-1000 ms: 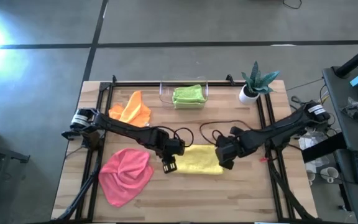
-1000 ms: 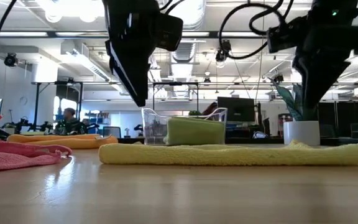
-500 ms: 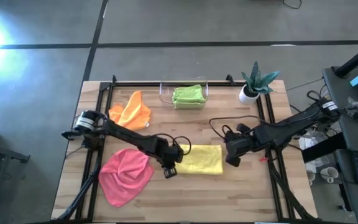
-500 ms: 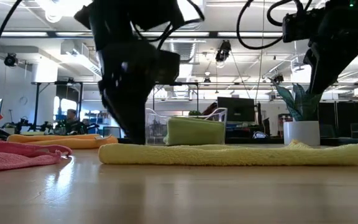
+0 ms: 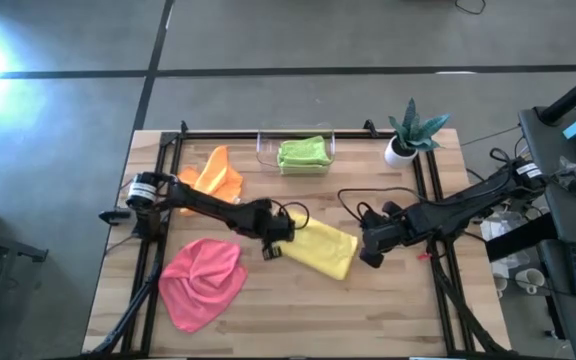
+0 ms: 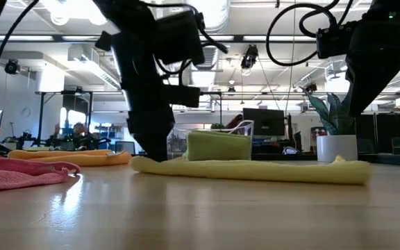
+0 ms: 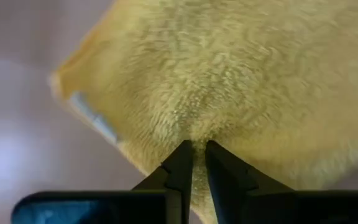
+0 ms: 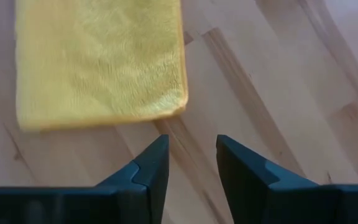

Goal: Fold microfiber towels
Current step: Fold the yellow microfiber towel on the table

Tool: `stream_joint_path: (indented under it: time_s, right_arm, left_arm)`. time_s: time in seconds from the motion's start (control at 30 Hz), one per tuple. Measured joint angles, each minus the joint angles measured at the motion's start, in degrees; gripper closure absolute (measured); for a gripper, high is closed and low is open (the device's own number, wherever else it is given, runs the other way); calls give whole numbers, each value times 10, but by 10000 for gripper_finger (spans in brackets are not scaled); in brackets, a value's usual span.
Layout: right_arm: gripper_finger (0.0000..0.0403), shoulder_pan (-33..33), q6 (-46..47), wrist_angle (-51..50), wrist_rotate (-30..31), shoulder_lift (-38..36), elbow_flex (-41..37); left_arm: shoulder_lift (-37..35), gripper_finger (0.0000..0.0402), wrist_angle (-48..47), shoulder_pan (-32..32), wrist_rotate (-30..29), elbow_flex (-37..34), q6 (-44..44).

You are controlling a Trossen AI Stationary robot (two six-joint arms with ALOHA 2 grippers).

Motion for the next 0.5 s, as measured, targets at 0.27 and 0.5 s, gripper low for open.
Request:
stream_joint_path:
  time_s: [0.27,0.5]
  right_arm:
    - [278,0,54,0,0,7,0]
    - [282,0,60,0,0,7,-1]
  left_arm:
    - [-8,384,12,60,-76,15,62]
    - [-30,384,99,33,3,56,-37]
